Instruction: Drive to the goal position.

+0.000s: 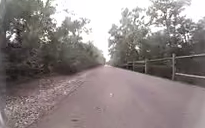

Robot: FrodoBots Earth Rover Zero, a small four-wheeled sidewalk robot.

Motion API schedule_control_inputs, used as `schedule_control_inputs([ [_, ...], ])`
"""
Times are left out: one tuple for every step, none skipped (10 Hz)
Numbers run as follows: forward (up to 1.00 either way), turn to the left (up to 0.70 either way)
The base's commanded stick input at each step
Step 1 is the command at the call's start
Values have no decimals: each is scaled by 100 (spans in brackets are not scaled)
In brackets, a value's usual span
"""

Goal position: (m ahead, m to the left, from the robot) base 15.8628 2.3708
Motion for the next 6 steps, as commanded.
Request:
schedule_control_inputs([
  [70,0],
  [70,0],
  [70,0],
  [70,0],
  [70,0],
  [70,0],
])
